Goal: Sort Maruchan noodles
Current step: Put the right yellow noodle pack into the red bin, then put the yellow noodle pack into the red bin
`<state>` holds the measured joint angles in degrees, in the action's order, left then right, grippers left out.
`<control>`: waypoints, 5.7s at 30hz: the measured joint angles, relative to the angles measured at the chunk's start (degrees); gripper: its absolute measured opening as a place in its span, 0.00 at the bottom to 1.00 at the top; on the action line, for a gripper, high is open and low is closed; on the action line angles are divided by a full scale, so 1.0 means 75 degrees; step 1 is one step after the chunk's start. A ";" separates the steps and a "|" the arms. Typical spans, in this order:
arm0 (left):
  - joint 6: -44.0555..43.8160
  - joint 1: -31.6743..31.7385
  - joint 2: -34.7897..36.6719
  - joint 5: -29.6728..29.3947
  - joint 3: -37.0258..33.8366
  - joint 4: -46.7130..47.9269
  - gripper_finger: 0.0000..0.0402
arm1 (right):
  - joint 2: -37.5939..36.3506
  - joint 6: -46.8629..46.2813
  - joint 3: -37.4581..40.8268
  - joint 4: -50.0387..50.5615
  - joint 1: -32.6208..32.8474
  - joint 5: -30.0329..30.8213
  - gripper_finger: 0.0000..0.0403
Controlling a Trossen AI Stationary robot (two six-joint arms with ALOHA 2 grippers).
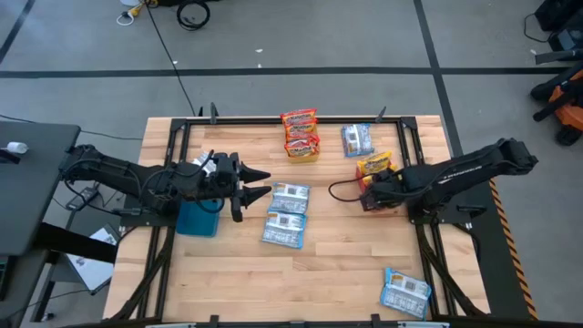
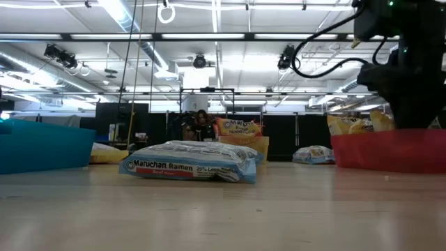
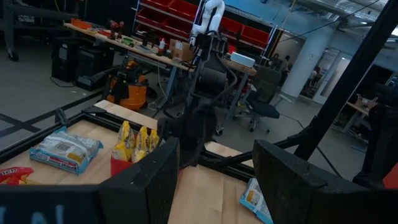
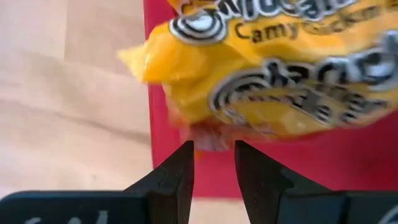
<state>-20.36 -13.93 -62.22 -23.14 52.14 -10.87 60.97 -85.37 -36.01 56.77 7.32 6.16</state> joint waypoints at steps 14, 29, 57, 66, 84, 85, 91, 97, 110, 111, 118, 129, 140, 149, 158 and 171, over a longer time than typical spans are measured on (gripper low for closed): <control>-0.0553 0.0048 0.0289 0.0010 0.0000 0.1105 0.52 | 0.0409 -0.0062 0.1008 -0.1370 -0.0377 -0.0599 0.30; -0.2095 0.2271 0.1059 0.0424 0.0006 0.5839 0.52 | 0.0375 -0.2809 0.0284 -0.1272 0.0746 -0.0211 0.29; 0.0396 0.6975 -0.2435 0.1372 -0.0009 1.0444 0.66 | 0.0368 0.2196 -0.5306 0.2162 -0.0805 0.2538 0.27; -0.0186 0.7023 -0.3556 0.2350 -0.0009 0.8955 0.64 | 0.0370 0.4105 -0.5341 0.1548 -0.1599 0.1626 0.27; 0.2773 0.6689 -0.3473 0.2474 0.0871 0.6804 0.64 | 0.0370 0.4700 -0.5341 0.1580 -0.1645 0.1483 0.27; 0.3410 0.6582 -0.3386 0.2385 0.0841 0.7149 0.64 | 0.0370 0.4615 -0.5341 0.1583 -0.1645 0.1486 0.27; 0.6364 0.5962 -0.3241 0.2199 -0.0119 0.7207 0.64 | 0.0370 0.4341 -0.5341 0.1572 -0.1580 0.1629 0.27; 0.7065 0.5542 -0.3317 0.0968 -0.1413 0.4293 0.64 | 0.0370 0.4081 -0.5341 0.1549 -0.1433 0.1637 0.27; 0.6030 0.5292 -0.3843 0.0416 -0.2267 0.1579 0.32 | 0.0370 0.4550 -0.5335 0.0948 -0.1421 0.1830 0.27; 0.5695 0.5292 -0.3849 0.0333 -0.2260 0.1556 0.25 | 0.0373 0.4883 -0.5332 0.0755 -0.1421 0.1824 0.27; 0.3673 0.5375 -0.3673 0.1026 -0.1054 0.3795 0.02 | 0.0378 0.8365 -0.5332 -0.1570 -0.1093 0.1486 0.27; 0.2929 0.5236 -0.3017 0.4137 0.2478 0.7393 0.01 | 0.0770 1.0942 -0.5335 -0.2806 -0.0197 0.1369 0.30; 0.1017 0.3413 -0.3040 0.5065 0.3174 0.5800 0.00 | 0.1563 1.1021 -0.5205 -0.1560 0.0526 0.1360 0.42; -0.0010 0.2365 -0.2876 0.4440 0.3176 0.2423 0.00 | -0.1148 0.9859 -0.2184 -0.3493 0.1081 0.1794 0.41; -0.0018 0.2192 -0.2879 0.4814 0.3177 -0.0177 0.00 | -0.2022 0.9750 0.0682 -0.8896 0.0929 0.1542 0.54; -0.0259 0.2044 -0.2885 0.5135 0.3182 -0.2651 0.00 | 0.0146 1.0701 0.0536 -1.3871 0.0294 0.0334 0.77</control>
<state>-22.30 1.40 -83.85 15.38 76.01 -30.76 62.07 -5.12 -32.00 -47.26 9.53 8.66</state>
